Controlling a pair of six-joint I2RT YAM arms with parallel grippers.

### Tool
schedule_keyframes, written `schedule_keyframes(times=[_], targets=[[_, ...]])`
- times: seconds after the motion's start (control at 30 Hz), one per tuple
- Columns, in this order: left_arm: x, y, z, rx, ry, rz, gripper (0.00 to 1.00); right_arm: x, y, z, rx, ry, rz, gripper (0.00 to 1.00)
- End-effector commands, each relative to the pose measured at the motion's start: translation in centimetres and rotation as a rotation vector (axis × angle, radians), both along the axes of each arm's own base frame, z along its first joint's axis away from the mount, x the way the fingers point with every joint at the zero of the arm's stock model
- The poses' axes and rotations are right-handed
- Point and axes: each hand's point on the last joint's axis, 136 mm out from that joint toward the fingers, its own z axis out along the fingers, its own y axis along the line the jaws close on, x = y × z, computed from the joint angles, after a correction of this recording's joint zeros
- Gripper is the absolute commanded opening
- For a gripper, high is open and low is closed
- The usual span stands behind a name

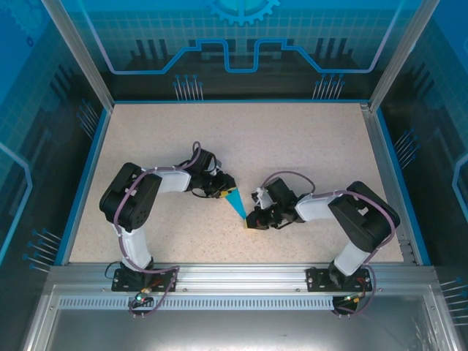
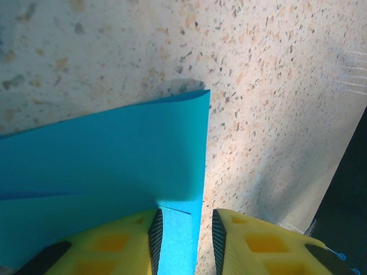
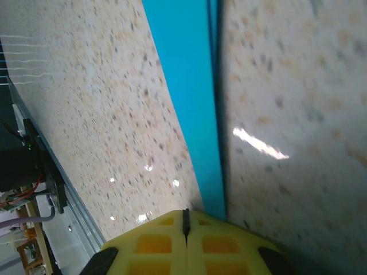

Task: Fold a paper plane with a square sheet of paper (pick it up from the middle)
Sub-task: Fold the wing for the fifth time at the center of the table.

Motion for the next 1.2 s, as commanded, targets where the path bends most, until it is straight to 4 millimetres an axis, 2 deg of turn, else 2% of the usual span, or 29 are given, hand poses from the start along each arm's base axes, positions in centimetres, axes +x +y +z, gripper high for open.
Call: schedule_keyframes(times=[0.0, 0.07, 0.13, 0.23, 0.33, 0.5, 0.6, 0.7, 1.17], targets=[[-1.8, 2.8, -4.3, 0.131, 0.121, 0.053, 0.33, -2.1, -2.3, -0.3, -0.068, 0.082, -0.009, 0.02], [-1.7, 2.8, -4.0, 0.137, 0.114, 0.048, 0.34, 0.0, -2.0, 1.8, -0.047, -0.031, -0.05, 0.03], [-1.5, 2.7, -3.7, 0.135, 0.106, 0.044, 0.34, 2.1, -1.7, 3.3, -0.039, -0.137, -0.117, 0.1], [-1.4, 2.2, -3.5, 0.128, 0.104, 0.031, 0.34, 4.6, 0.0, 5.9, 0.01, -0.213, -0.127, 0.1], [-1.6, 2.1, -3.5, 0.128, 0.105, 0.025, 0.34, 6.4, 1.2, 6.6, -0.005, -0.214, -0.116, 0.08], [-1.8, 1.9, -3.5, 0.123, 0.105, 0.013, 0.35, 8.0, 2.6, 4.9, -0.006, -0.147, -0.13, 0.1], [-1.8, 1.8, -3.4, 0.122, 0.101, 0.014, 0.35, 8.1, 3.7, 3.9, 0.03, -0.106, -0.116, 0.1], [-1.7, 1.8, -3.4, 0.12, 0.104, 0.015, 0.35, 8.1, 3.9, 2.7, 0.019, -0.071, -0.115, 0.1], [-1.6, 2.0, -3.3, 0.138, 0.095, 0.014, 0.35, 4.7, 0.8, -3.0, -0.165, 0.056, -0.074, 0.09]])
